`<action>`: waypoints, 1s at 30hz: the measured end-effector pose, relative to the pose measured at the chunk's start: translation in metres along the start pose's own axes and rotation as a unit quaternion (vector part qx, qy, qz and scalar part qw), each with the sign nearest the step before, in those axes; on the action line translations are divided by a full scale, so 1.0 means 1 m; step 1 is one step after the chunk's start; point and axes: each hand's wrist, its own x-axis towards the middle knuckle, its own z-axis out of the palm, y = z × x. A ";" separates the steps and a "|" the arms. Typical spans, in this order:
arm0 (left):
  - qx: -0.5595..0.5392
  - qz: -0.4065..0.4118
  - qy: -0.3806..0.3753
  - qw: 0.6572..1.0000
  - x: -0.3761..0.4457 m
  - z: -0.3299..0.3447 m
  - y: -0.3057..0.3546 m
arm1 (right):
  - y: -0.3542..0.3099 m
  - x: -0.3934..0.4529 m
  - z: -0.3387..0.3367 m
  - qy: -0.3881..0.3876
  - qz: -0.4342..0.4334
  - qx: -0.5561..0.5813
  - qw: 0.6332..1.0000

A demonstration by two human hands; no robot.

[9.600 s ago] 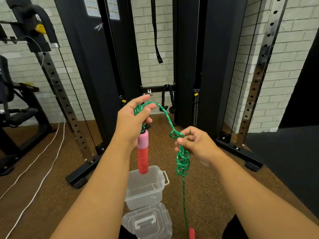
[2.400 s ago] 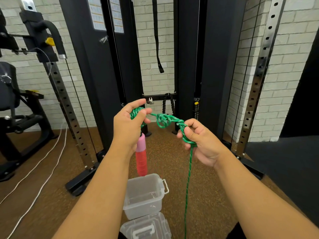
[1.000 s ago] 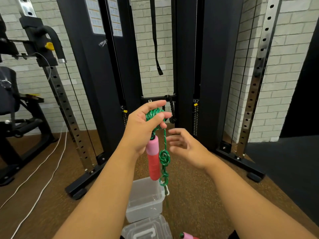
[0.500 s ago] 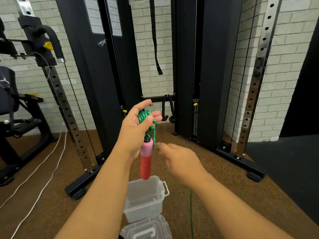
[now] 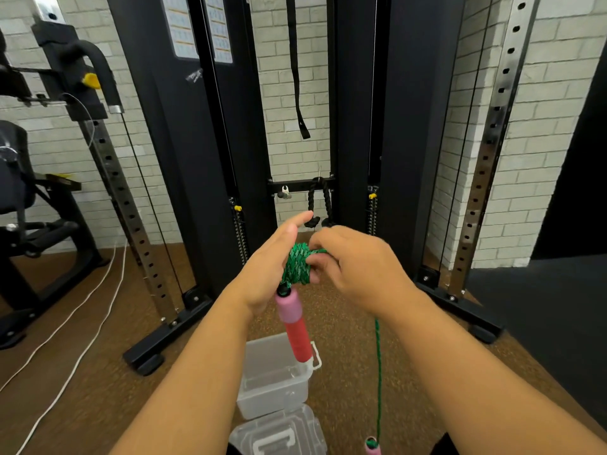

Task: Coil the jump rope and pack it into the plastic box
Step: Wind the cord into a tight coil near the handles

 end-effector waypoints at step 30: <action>0.234 0.026 0.155 0.959 0.002 -0.009 0.018 | 0.027 -0.016 -0.005 -0.082 0.259 0.482 0.833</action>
